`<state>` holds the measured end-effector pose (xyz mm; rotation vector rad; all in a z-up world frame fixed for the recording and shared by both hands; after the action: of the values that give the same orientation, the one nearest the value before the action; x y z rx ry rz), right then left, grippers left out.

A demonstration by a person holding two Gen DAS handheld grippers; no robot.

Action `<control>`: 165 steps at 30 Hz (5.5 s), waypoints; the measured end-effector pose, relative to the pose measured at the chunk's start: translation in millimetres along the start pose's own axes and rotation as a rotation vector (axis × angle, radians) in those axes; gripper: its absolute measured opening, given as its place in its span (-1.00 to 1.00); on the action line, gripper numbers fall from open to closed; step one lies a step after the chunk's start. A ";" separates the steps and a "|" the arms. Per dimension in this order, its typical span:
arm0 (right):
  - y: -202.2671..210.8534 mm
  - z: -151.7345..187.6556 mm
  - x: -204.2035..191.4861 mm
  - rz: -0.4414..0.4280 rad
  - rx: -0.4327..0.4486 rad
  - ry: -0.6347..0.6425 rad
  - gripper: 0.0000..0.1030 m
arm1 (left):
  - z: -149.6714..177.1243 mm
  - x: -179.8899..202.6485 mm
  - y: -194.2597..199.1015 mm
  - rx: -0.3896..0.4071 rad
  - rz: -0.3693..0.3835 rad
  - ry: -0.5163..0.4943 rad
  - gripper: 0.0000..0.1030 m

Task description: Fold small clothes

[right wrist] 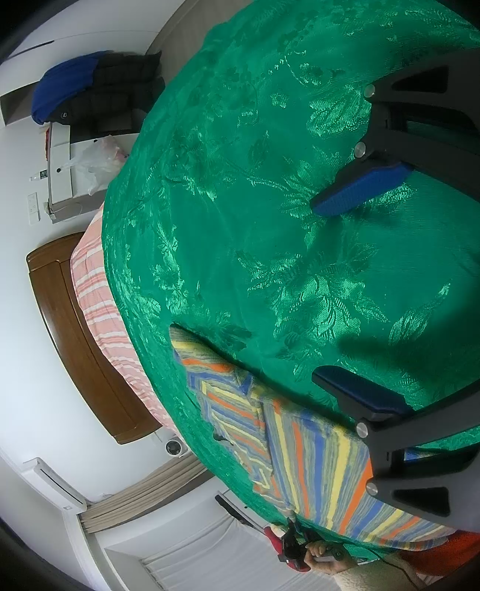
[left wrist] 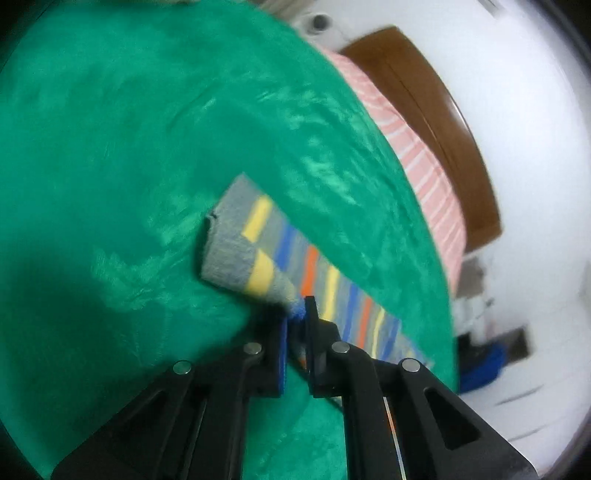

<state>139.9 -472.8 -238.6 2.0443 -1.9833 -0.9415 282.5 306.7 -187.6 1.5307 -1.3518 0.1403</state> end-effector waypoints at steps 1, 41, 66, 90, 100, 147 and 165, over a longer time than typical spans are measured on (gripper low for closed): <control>-0.1 0.0 -0.1 0.000 0.000 0.000 0.61 | -0.1 23.5 6.5 0.020 -0.024 -0.114 -0.88; -4.2 0.4 -3.4 -0.001 0.001 0.003 0.64 | 182.2 221.0 16.4 -0.148 0.009 -0.933 0.24; -4.4 0.6 -2.8 -0.012 -0.001 -0.004 0.67 | 308.4 253.1 -39.7 -0.235 0.005 -1.157 0.59; -5.2 1.1 -4.5 0.007 -0.008 0.009 0.67 | 253.3 107.4 158.6 -0.236 0.026 -0.921 0.86; -10.0 3.2 -15.5 0.085 -0.051 0.070 0.69 | 198.3 38.3 141.4 -0.086 -0.100 -0.668 0.91; -13.7 8.9 -27.7 0.147 -0.074 0.142 0.77 | 209.1 20.0 123.1 -0.064 -0.179 -0.771 0.99; 130.4 36.5 -117.9 -0.049 -0.243 0.298 0.77 | 240.4 35.1 198.6 -0.252 0.045 -0.767 0.98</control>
<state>17.5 -365.9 -162.0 1.9716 -1.5927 -0.7874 16.9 143.2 -154.0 1.3838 -1.9054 -0.6294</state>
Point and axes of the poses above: each gripper's, at about its wrist camera, not at the fingertips, and y roughly against the way its jaws point, x to its right, z to its underside, the point moved 3 cm from there along -y, roughly the way its jaws point, and after that the axes turned 7 degrees about x, right-handed, at the moved point
